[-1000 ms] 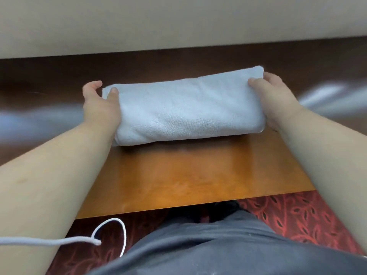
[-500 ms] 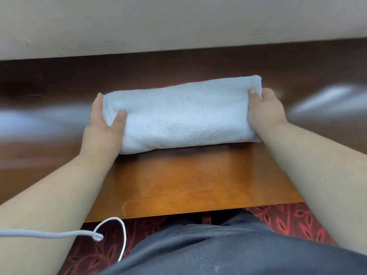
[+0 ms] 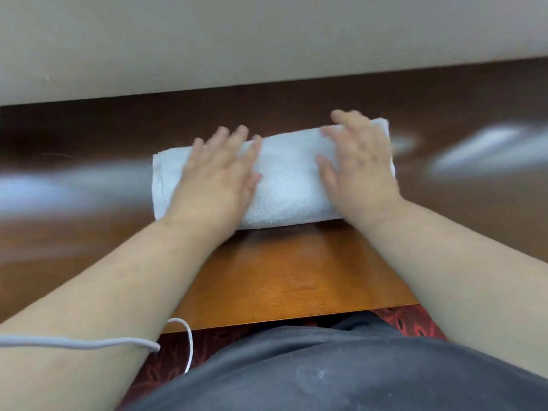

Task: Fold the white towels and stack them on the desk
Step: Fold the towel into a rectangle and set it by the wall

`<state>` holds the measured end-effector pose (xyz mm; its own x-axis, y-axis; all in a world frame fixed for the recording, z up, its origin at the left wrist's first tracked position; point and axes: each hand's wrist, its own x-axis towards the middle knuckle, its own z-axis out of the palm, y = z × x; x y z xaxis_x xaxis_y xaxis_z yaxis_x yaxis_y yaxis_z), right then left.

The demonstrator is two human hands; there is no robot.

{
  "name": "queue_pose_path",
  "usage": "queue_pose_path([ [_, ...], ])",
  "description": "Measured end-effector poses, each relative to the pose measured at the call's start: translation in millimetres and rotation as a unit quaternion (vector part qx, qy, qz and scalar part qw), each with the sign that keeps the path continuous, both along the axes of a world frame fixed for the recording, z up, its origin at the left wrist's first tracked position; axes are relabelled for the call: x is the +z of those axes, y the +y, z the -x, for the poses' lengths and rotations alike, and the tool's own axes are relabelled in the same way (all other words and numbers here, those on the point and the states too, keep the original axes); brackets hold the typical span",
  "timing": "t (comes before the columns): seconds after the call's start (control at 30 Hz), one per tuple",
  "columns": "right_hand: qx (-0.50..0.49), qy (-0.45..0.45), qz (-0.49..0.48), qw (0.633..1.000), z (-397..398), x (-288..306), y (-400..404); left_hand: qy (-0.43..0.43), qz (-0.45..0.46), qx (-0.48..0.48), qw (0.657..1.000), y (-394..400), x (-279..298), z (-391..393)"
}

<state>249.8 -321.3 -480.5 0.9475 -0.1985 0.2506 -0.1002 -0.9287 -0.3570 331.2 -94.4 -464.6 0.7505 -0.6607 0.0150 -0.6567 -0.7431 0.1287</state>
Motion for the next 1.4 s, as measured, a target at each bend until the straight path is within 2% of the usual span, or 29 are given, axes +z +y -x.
queue_pose_path([
  [0.07,0.070,0.145,0.045,0.986,-3.5,-3.7,13.2,0.076,-0.106,-0.013,0.991,-10.8,-11.3,8.2],
  [0.13,0.059,0.242,0.063,0.966,-6.7,-11.4,11.8,0.101,-0.125,-0.007,0.987,-9.6,-24.1,1.4],
  [0.33,0.027,0.298,0.114,0.947,-24.7,-24.9,2.0,0.120,-0.145,-0.052,0.981,-13.2,-35.1,-28.6],
  [0.47,0.006,0.306,0.113,0.945,-31.0,-26.7,-17.1,0.117,-0.136,-0.067,0.982,-2.9,-33.9,-34.2],
  [0.77,0.024,0.284,0.094,0.954,-35.9,-35.4,-25.2,0.143,-0.141,-0.097,0.975,-7.1,-40.2,-53.1],
  [1.0,0.031,0.286,0.087,0.954,-40.6,-36.9,-29.9,0.131,-0.149,-0.106,0.974,-9.7,-44.7,-57.6],
  [1.07,0.037,0.282,0.056,0.957,-39.6,-29.9,-31.2,0.119,-0.116,-0.106,0.980,-8.3,-35.3,-52.2],
  [1.17,0.027,0.224,-0.023,0.974,-26.3,-21.8,-32.9,0.069,0.002,-0.026,0.997,12.8,-28.4,-34.9],
  [1.27,-0.021,0.230,0.038,0.972,-2.9,-26.4,-30.6,0.073,-0.064,0.071,0.993,47.4,-37.5,-24.3],
  [1.4,-0.057,0.261,0.060,0.962,-7.8,-34.1,-24.8,0.156,-0.078,0.075,0.982,55.4,-45.7,-42.6],
])
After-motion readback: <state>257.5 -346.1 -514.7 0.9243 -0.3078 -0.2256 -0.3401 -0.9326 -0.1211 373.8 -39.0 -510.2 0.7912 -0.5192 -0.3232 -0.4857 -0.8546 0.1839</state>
